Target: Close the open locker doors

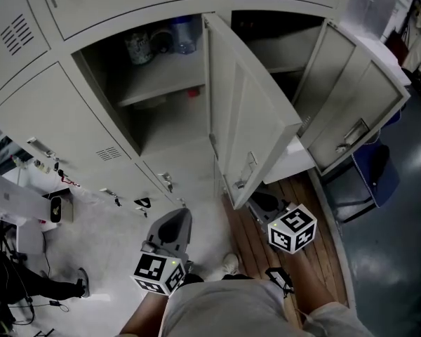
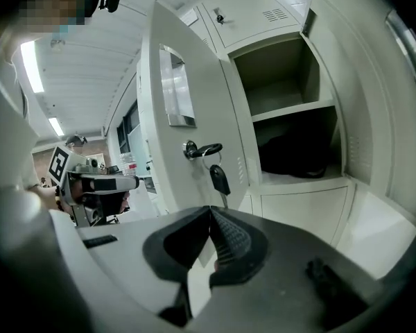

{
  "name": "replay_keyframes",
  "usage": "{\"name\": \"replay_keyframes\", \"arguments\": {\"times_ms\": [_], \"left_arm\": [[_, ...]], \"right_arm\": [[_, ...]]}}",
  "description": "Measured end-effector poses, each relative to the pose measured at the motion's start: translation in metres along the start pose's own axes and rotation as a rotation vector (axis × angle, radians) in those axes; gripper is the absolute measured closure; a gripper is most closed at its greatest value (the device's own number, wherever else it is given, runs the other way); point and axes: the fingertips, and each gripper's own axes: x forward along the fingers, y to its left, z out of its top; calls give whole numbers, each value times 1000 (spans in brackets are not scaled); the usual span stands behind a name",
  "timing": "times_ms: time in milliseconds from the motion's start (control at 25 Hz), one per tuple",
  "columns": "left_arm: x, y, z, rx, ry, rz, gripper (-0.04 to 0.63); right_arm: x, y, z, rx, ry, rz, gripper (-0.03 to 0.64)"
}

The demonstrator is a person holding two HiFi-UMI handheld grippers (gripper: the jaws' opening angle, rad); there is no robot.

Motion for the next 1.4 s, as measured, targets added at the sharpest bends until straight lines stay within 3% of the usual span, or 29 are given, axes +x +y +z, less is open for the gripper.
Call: {"name": "replay_keyframes", "arguments": {"times_ms": [520,1400], "left_arm": [[-33,42,0,-20,19,28,580],[-73,123,13,-36,-51,142,580]], "right_arm": [[44,57,8,-26,7,85,589],[125,114,31,-104,26,205,589]]}}
